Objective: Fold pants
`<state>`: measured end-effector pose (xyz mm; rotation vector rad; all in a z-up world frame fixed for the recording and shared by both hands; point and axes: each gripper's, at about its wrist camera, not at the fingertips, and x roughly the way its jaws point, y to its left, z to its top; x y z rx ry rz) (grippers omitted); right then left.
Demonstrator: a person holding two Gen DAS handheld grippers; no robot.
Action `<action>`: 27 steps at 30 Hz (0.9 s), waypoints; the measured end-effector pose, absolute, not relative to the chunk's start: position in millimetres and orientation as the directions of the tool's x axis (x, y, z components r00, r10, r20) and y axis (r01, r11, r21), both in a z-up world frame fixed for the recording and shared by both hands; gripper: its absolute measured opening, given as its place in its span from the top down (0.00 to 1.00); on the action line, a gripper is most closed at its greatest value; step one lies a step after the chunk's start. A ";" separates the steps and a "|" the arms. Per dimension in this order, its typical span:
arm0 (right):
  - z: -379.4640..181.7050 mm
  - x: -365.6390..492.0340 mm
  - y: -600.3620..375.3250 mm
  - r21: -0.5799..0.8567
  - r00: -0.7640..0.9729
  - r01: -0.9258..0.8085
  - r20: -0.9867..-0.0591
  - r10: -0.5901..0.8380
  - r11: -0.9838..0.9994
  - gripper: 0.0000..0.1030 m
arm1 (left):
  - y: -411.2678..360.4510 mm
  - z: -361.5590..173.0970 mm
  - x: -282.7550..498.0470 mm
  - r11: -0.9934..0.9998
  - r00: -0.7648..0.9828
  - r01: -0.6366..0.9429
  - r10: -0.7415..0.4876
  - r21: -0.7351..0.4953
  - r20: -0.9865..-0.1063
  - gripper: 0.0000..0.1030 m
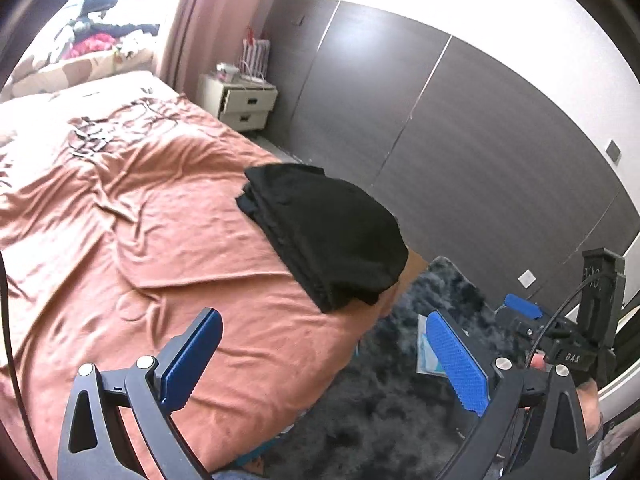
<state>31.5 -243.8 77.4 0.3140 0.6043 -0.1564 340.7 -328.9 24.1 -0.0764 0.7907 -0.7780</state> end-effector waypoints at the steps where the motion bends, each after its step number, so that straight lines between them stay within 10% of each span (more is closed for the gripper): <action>1: 78.9 29.7 -239.9 0.240 0.815 0.230 -0.577 -0.052 0.943 0.00 | -322.2 27.1 335.6 0.728 0.458 0.599 -0.652 -0.333 -0.604 0.00; 27: 81.4 -36.7 -122.2 0.155 0.871 0.145 -0.489 -0.052 0.977 0.00 | -183.4 56.1 205.8 0.863 0.730 0.479 -0.492 -0.158 -0.474 0.00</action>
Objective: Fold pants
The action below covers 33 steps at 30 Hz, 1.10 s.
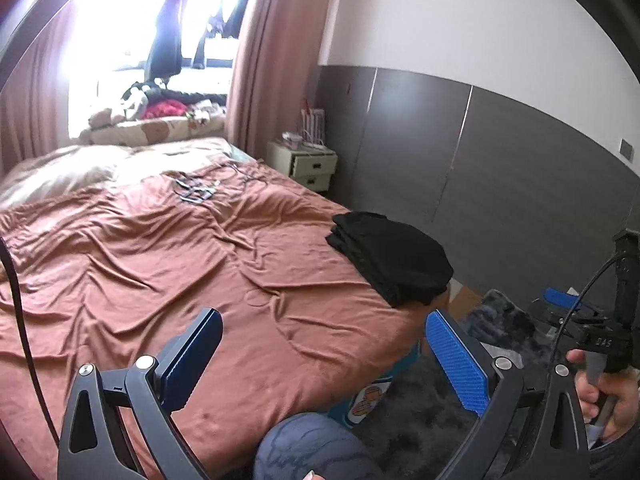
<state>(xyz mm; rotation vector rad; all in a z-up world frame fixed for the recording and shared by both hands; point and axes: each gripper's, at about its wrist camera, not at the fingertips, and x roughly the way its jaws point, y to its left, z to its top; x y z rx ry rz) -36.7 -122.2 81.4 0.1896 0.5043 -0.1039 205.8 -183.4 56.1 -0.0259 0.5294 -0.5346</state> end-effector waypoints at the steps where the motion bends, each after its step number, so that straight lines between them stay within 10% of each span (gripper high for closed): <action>1: 81.2 -39.9 -119.0 0.156 0.873 0.141 -0.486 -0.048 0.978 0.00 | -179.8 55.7 199.5 0.867 0.737 0.478 -0.485 -0.145 -0.470 0.00; 33: 33.7 -94.3 -18.8 0.075 0.911 0.082 -0.411 -0.045 0.994 0.00 | -84.8 17.2 69.3 0.955 0.880 0.284 -0.294 -0.082 -0.373 0.00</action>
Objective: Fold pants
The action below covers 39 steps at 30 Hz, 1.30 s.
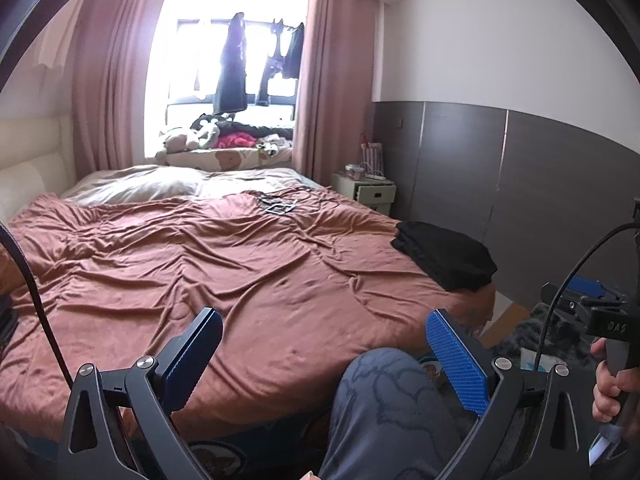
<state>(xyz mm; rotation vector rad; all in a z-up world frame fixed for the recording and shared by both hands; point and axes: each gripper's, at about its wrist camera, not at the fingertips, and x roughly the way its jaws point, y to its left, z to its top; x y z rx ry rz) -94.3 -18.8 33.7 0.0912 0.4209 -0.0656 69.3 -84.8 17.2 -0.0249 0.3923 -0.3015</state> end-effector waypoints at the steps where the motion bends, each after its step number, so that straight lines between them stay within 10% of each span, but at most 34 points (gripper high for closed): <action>1: 32.1 -94.1 -16.4 0.076 0.911 0.079 -0.410 -0.041 0.994 0.00 | -82.2 14.7 67.1 0.955 0.880 0.284 -0.294 -0.083 -0.373 0.00; 39: 14.0 -95.4 18.7 0.036 0.916 0.012 -0.402 0.003 0.999 0.00 | -29.9 4.6 32.7 0.974 0.919 0.191 -0.222 -0.126 -0.326 0.00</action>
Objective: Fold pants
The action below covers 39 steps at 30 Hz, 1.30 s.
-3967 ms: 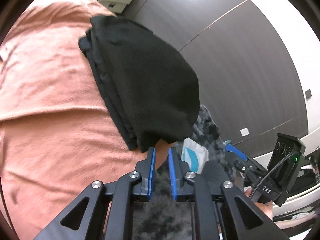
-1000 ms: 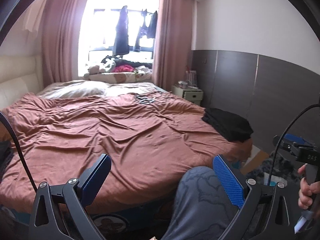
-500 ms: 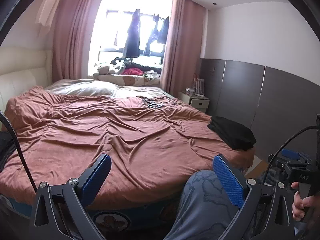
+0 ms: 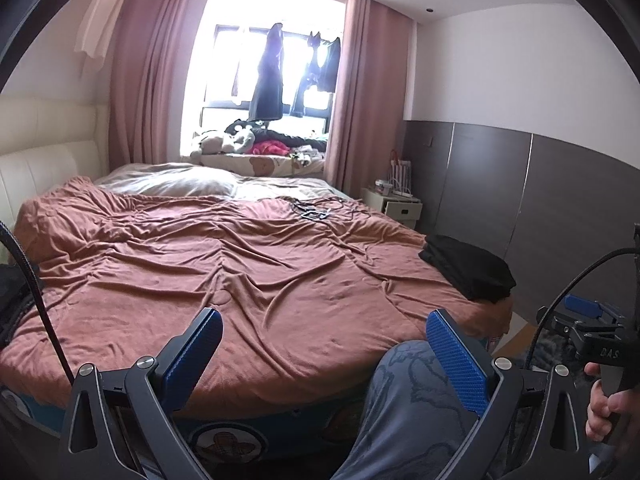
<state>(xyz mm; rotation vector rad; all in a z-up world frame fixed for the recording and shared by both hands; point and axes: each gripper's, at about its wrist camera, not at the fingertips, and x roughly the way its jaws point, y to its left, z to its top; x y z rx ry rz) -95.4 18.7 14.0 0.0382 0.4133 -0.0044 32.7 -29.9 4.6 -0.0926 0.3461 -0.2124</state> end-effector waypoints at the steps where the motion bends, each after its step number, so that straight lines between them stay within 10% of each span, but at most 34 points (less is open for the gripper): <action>1: 14.0 -95.4 18.6 0.036 0.915 0.012 -0.402 0.003 0.999 0.00 | -29.9 4.7 32.5 0.973 0.919 0.191 -0.223 -0.127 -0.327 0.00; 39: 13.7 -97.3 12.8 0.044 0.914 0.006 -0.406 0.013 0.999 0.00 | -32.8 7.6 30.9 0.977 0.919 0.179 -0.207 -0.113 -0.336 0.00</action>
